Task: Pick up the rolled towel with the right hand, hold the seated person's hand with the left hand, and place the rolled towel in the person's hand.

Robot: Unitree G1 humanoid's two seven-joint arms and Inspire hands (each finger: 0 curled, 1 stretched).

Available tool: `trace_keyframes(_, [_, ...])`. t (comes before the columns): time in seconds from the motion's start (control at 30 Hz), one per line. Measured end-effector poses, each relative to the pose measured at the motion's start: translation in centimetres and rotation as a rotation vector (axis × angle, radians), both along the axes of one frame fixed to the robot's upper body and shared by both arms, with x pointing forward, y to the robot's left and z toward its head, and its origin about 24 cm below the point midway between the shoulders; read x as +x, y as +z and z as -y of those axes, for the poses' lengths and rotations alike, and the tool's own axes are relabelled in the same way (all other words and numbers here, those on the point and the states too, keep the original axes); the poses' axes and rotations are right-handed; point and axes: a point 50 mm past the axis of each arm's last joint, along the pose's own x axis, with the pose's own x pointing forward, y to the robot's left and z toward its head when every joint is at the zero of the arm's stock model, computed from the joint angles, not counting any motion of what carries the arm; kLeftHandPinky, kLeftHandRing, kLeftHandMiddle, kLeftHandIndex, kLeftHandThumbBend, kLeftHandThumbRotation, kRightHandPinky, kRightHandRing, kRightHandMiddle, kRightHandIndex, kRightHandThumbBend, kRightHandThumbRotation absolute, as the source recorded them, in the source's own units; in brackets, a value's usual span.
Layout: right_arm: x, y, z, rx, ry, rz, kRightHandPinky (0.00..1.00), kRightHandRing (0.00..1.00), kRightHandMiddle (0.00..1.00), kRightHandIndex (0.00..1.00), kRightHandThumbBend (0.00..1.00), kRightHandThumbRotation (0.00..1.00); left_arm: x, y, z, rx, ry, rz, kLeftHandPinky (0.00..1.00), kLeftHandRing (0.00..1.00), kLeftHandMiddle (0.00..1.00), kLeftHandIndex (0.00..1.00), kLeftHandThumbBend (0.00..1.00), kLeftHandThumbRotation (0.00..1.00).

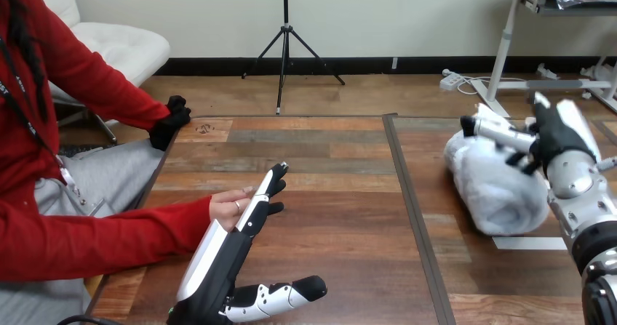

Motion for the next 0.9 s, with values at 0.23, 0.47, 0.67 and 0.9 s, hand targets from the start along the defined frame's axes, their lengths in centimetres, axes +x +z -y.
trace_keyframes(0.23, [0.13,0.05,-0.1,-0.04,0.009,-0.056,0.36,0.54,0.66,0.95,1.0,0.59,0.01,0.02,-0.06,-0.006,0.004,0.0,0.88,0.97,1.0,1.0,1.0,0.72])
trace_keyframes(0.47, [0.45,0.54,-0.26,-0.083,0.026,-0.086,0.42,0.62,0.72,0.93,1.0,0.62,0.01,0.03,-0.06,-0.007,0.002,-0.002,0.89,0.97,1.0,1.0,1.0,0.72])
trace_keyframes(0.67, [0.59,0.71,-0.43,-0.137,0.049,-0.122,0.42,0.61,0.7,0.87,1.0,0.64,-0.07,0.02,-0.11,-0.014,0.002,-0.003,0.89,0.97,1.0,1.0,1.0,0.72])
trace_keyframes(0.9, [0.58,0.59,-0.55,-0.184,0.073,-0.153,0.39,0.6,0.68,0.76,1.0,0.66,-0.23,0.01,-0.22,-0.023,0.001,-0.007,0.9,0.97,1.0,1.0,1.0,0.72])
